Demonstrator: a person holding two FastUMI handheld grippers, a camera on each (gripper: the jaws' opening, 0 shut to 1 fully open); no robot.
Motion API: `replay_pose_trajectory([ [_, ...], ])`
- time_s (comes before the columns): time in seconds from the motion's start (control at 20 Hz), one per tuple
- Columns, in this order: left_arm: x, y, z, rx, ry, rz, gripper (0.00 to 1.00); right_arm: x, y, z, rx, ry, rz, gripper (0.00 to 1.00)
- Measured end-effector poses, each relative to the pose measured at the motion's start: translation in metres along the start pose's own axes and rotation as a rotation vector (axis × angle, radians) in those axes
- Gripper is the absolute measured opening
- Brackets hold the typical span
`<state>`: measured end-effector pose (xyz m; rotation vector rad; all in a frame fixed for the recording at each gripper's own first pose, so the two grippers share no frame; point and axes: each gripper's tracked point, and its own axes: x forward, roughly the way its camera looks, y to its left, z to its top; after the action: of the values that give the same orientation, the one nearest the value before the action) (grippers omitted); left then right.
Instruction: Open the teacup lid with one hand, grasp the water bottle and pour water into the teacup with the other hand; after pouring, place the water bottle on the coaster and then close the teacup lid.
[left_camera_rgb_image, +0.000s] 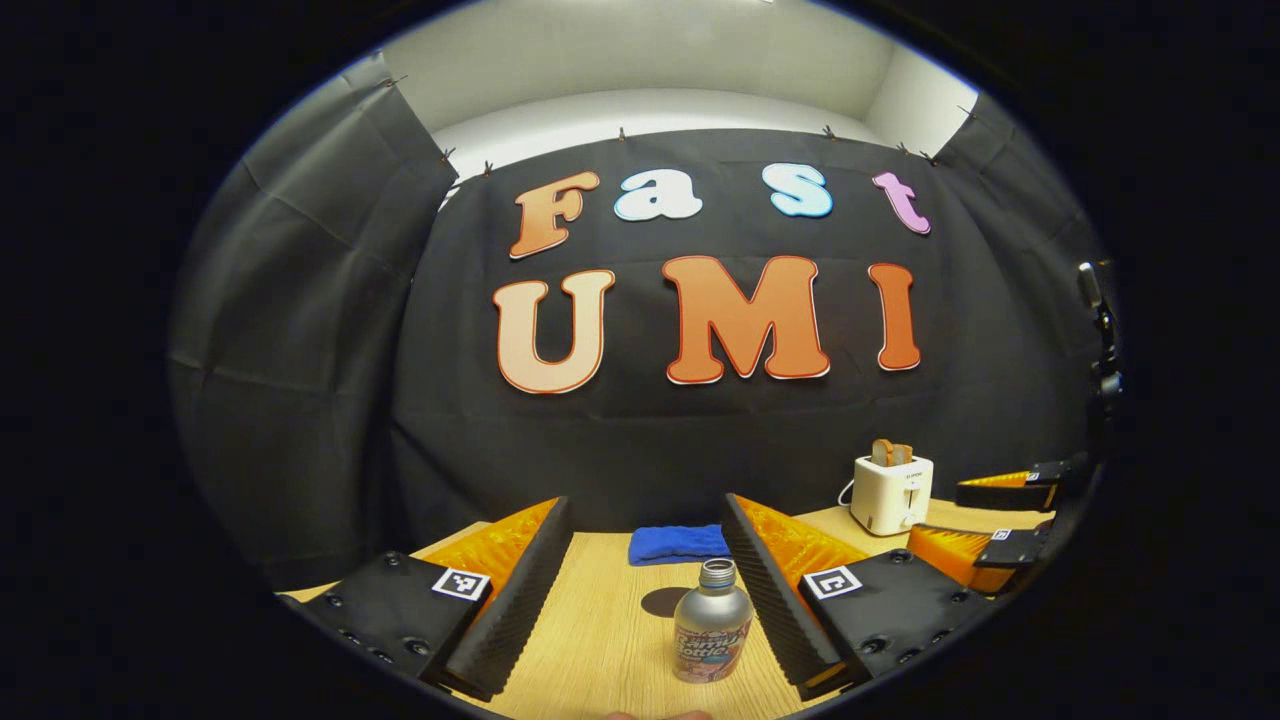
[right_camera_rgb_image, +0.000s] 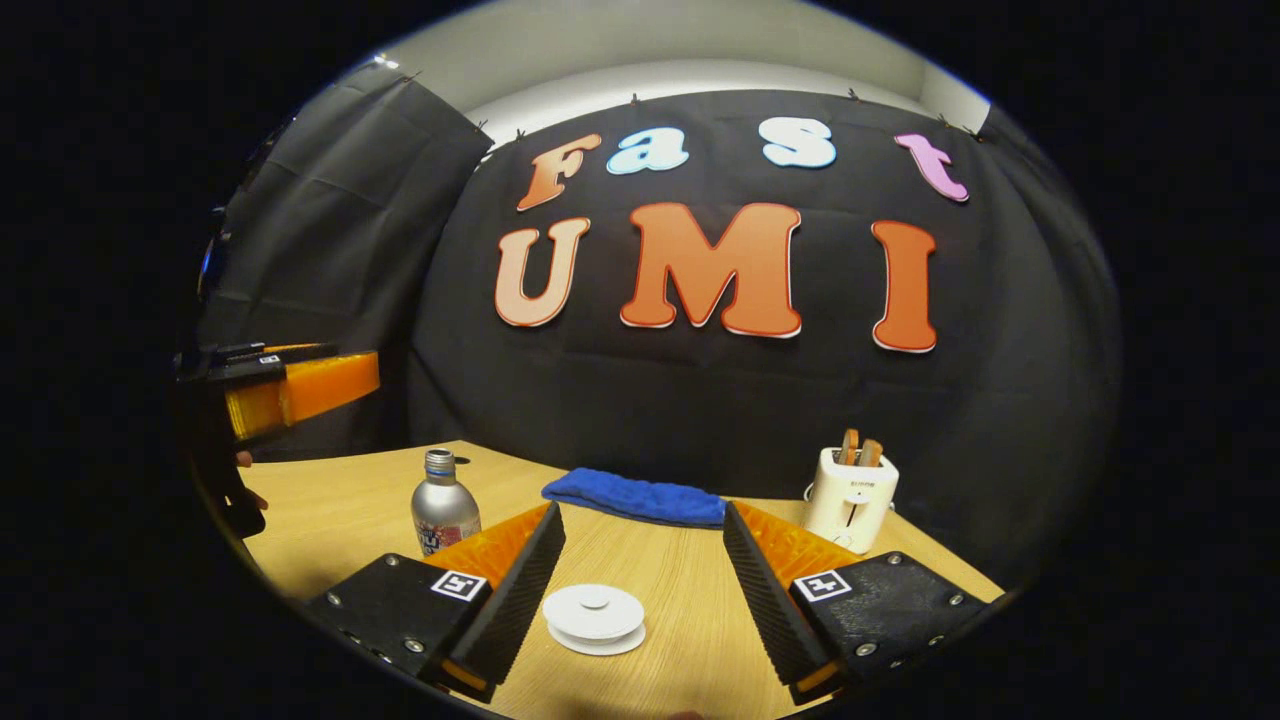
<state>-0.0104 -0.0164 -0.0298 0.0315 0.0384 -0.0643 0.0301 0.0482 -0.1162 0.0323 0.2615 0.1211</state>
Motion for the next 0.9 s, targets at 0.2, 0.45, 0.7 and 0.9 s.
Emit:
replay_pose_trajectory([
  [0.2,0.002,0.001,-0.009,0.01,0.015,0.002,0.94,0.016,0.017,-0.03,0.002,0.077,0.037,0.94],
  [0.45,0.007,0.002,-0.025,0.01,0.046,0.007,1.0,0.038,0.029,-0.07,0.026,0.186,0.076,0.84],
  [0.7,0.013,0.009,-0.037,0.016,0.078,0.025,1.0,0.055,0.032,-0.095,0.039,0.251,0.08,0.66],
  [0.9,0.017,0.01,-0.046,0.018,0.101,0.025,1.0,0.059,0.039,-0.105,0.053,0.286,0.102,0.52],
])
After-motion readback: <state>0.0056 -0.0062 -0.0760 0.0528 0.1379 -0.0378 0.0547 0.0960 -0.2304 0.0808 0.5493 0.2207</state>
